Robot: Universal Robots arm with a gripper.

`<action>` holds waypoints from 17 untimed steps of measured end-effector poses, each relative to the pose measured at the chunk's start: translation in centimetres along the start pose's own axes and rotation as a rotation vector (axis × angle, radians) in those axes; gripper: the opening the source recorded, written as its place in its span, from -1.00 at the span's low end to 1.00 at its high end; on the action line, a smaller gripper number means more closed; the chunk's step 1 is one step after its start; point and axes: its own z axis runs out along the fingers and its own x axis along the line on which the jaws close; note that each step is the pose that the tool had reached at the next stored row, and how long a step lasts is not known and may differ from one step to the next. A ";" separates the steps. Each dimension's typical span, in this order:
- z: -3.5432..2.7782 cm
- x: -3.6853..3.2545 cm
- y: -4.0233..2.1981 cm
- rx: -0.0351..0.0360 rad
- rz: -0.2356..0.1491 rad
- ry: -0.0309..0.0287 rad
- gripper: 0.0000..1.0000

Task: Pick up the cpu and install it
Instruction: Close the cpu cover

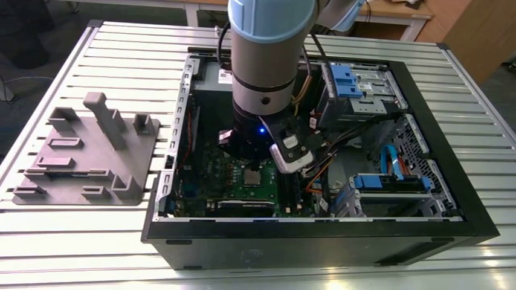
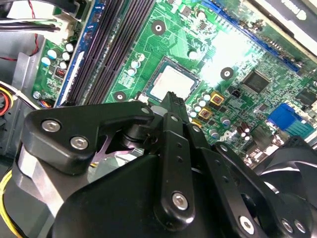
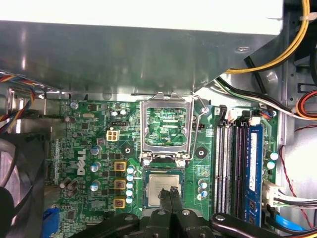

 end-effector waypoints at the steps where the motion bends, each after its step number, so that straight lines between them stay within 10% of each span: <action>1: 0.01 -0.09 0.00 0.0000 0.000 0.0000 -0.79; 17: 0.05 -1.39 -0.01 0.0000 0.000 0.0000 -0.79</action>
